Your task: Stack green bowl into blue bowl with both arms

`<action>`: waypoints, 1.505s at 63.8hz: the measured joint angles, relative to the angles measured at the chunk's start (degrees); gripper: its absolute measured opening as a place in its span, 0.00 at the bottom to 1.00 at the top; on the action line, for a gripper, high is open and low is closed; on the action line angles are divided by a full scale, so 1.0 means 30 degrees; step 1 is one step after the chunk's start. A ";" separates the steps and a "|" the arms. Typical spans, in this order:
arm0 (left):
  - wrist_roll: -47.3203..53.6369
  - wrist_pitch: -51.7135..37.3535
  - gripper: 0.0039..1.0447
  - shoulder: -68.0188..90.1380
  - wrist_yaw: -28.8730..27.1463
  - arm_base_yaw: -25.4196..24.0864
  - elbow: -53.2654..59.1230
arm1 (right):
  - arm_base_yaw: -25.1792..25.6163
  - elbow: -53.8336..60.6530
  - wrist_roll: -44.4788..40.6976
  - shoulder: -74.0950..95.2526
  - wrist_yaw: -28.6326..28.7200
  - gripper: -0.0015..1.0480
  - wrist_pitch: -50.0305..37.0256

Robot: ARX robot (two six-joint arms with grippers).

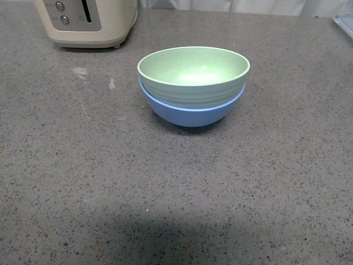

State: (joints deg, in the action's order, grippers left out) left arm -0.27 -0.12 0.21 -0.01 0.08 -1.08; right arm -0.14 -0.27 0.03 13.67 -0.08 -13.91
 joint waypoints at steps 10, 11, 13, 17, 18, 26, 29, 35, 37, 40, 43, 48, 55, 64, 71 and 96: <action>0.0000 0.0000 0.94 0.0000 0.0000 0.0000 0.0000 | 0.0000 0.0000 0.0000 -0.0758 0.0000 0.01 0.0765; 0.0000 0.0000 0.94 0.0000 0.0000 0.0000 0.0000 | 0.0000 0.0000 0.0000 -0.0852 0.0000 0.01 0.0860; 0.0000 0.0000 0.94 0.0000 0.0000 0.0000 0.0000 | 0.0000 0.0000 0.0000 -0.0984 0.0000 0.01 0.0984; 0.0000 0.0000 0.94 0.0000 0.0000 0.0000 0.0000 | 0.0000 -0.0007 0.0000 -0.1239 0.0000 0.01 0.1253; 0.0000 0.0000 0.94 0.0000 0.0000 0.0000 0.0000 | 0.0000 -0.0007 0.0000 -0.1341 0.0000 0.01 0.1362; 0.0000 0.0000 0.94 0.0007 0.0000 0.0000 0.0000 | 0.0000 -0.0022 0.0000 -0.3942 0.0036 0.01 0.4539; 0.0000 0.0000 0.94 0.0007 0.0000 0.0000 0.0000 | 0.0000 -0.0022 -0.0007 -0.4342 0.0051 0.01 0.4561; 0.0000 0.0000 0.94 0.0000 0.0015 0.0000 0.0000 | 0.0000 -0.0022 -0.0036 -0.4481 0.0058 0.04 0.4561; 0.0000 0.0000 0.94 0.0007 0.0007 0.0000 0.0000 | 0.0000 -0.0022 -0.0029 -0.4481 0.0058 0.09 0.4561; 0.0000 0.0000 0.94 0.0000 0.0007 0.0000 0.0000 | 0.0000 -0.0022 -0.0029 -0.4422 0.0051 0.17 0.4641; 0.0000 0.0000 0.94 0.0000 0.0007 0.0000 0.0000 | 0.0000 -0.0015 -0.0029 -0.4415 0.0058 0.27 0.4648; 0.0000 0.0000 0.94 0.0000 0.0000 0.0000 0.0000 | 0.0000 -0.0015 -0.0029 -0.4481 0.0066 0.41 0.4641; 0.0000 0.0000 0.94 0.0000 0.0007 0.0000 0.0000 | 0.0000 -0.0022 -0.0029 -0.4481 0.0058 0.59 0.4641; 0.0000 0.0000 0.94 0.0000 0.0000 0.0000 0.0000 | 0.0000 -0.0022 -0.0029 -0.4437 0.0058 0.85 0.4648; 0.0000 0.0000 0.94 0.0000 0.0000 0.0000 0.0000 | 0.0000 -0.0022 -0.0022 -0.4473 0.0058 0.91 0.4641; 0.0000 0.0000 0.94 0.0000 0.0007 0.0000 0.0000 | 0.0000 -0.0015 -0.0015 -0.4473 0.0058 0.91 0.4641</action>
State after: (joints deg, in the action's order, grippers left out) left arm -0.27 -0.12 0.21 0.01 0.08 -1.08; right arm -0.14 -0.32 -0.01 0.25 0.10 0.01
